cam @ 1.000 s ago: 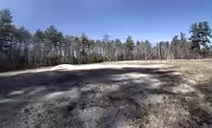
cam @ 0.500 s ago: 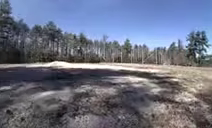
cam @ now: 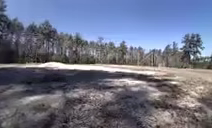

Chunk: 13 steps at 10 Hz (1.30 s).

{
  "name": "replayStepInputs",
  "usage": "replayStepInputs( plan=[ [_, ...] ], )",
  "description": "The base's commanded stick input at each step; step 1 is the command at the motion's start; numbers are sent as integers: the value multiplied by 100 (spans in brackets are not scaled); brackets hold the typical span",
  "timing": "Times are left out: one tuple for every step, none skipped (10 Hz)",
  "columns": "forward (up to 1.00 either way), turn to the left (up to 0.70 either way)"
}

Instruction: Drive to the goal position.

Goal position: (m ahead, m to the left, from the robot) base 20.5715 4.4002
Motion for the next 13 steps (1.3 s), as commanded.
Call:
replayStepInputs(
  plan=[
    [50,-35],
    [50,0],
    [50,0],
    [50,0],
    [50,0],
    [50,0],
    [50,0],
    [68,0],
    [70,0],
    [70,0],
    [70,0],
    [70,0],
    [70,0]
  ],
)
